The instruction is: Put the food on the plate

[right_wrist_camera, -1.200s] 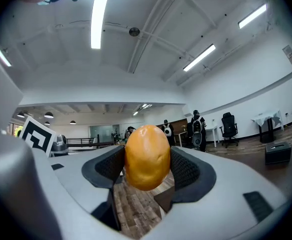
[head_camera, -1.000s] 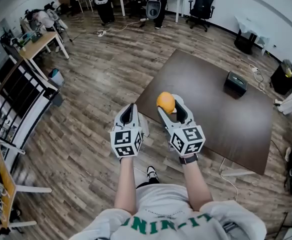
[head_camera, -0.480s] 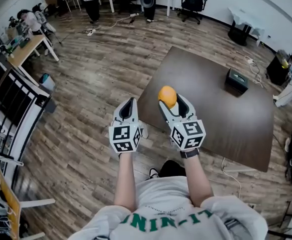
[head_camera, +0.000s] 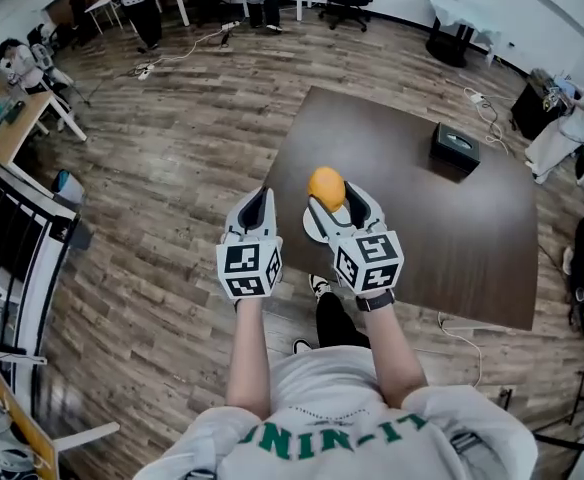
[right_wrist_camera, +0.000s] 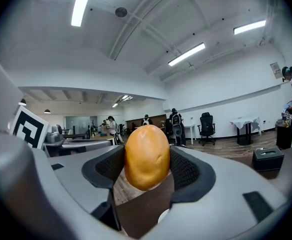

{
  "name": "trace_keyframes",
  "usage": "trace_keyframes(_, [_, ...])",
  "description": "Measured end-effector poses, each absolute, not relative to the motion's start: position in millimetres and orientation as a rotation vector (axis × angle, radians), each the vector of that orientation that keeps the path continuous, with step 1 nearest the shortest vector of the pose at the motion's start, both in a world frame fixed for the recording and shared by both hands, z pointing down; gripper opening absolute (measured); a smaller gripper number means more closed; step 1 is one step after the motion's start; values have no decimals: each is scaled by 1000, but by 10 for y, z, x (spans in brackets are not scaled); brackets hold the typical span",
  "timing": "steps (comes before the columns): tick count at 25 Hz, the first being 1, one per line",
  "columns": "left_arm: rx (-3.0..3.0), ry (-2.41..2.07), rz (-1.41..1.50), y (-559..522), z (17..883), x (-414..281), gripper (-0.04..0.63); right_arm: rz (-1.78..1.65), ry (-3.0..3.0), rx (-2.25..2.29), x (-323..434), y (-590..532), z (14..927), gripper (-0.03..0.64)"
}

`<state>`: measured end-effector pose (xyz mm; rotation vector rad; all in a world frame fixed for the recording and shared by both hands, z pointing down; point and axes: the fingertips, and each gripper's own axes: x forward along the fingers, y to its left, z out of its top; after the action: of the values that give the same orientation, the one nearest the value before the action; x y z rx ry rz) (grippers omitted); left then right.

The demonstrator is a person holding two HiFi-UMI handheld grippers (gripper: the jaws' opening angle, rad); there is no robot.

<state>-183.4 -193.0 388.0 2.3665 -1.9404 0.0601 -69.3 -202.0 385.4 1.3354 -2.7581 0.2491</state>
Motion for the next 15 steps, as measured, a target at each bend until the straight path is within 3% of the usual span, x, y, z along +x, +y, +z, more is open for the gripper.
trace_keyframes(15, [2430, -1734, 137, -3100, 4323, -1249, 12, 409, -2589, 1432, -189, -3118, 4376, 296])
